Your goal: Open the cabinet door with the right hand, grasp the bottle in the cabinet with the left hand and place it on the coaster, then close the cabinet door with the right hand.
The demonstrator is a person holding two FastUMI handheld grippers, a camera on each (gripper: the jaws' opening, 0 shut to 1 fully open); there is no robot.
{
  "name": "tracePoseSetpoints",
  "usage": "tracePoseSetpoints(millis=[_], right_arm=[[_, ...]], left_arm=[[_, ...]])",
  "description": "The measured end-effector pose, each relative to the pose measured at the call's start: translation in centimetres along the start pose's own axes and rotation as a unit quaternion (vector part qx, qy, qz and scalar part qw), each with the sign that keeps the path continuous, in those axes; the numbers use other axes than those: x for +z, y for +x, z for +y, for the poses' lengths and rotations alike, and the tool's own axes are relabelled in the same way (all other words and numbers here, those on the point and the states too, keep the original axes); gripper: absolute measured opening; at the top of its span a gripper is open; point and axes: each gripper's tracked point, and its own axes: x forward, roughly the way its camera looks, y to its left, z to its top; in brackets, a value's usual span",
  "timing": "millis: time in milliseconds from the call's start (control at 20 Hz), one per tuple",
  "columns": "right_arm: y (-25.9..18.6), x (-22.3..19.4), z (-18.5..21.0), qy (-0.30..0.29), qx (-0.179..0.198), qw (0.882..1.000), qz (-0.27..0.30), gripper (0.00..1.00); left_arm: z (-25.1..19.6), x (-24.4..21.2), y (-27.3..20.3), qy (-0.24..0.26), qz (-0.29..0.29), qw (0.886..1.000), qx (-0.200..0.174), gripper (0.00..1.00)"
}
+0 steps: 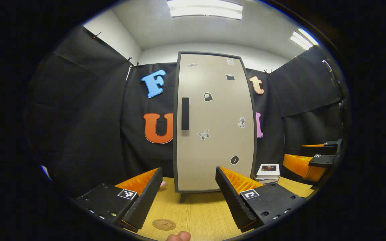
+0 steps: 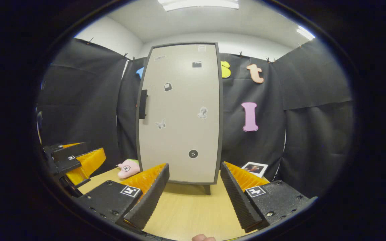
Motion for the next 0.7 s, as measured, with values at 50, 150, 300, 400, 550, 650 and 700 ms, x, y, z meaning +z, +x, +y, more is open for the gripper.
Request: tracePoseSetpoints(millis=[50,150,300,400,550,650,700], right_arm=[[0.1,0.0,0.2,-0.001,0.002,1.000,0.000,0.99],[0.6,0.3,0.7,-0.003,0.008,1.000,0.000,0.99],[1.9,1.6,1.9,-0.006,0.026,1.000,-0.007,0.99],[3.0,3.0,3.0,-0.017,0.043,0.999,-0.013,0.99],[5.6,4.9,5.4,-0.020,0.074,0.997,-0.020,0.99],[7.8,6.2,7.0,-0.020,0.097,0.995,-0.018,0.99],[9.2,6.7,8.2,-0.022,0.110,0.994,-0.014,0.99]], left_arm=[[0.0,0.0,-0.1,0.000,0.000,1.000,-0.001,0.96],[0.1,-0.2,-0.2,0.001,0.002,1.000,-0.001,0.96],[0.5,-0.3,-0.3,-0.003,0.005,1.000,0.001,0.96],[0.6,-0.5,-0.4,-0.005,0.010,1.000,0.002,0.96],[1.1,-0.7,-0.6,-0.001,0.015,1.000,0.008,0.96],[1.3,-0.8,-0.9,0.001,0.018,1.000,0.011,0.96],[1.5,-0.7,-0.9,0.002,0.018,1.000,0.013,0.96]])
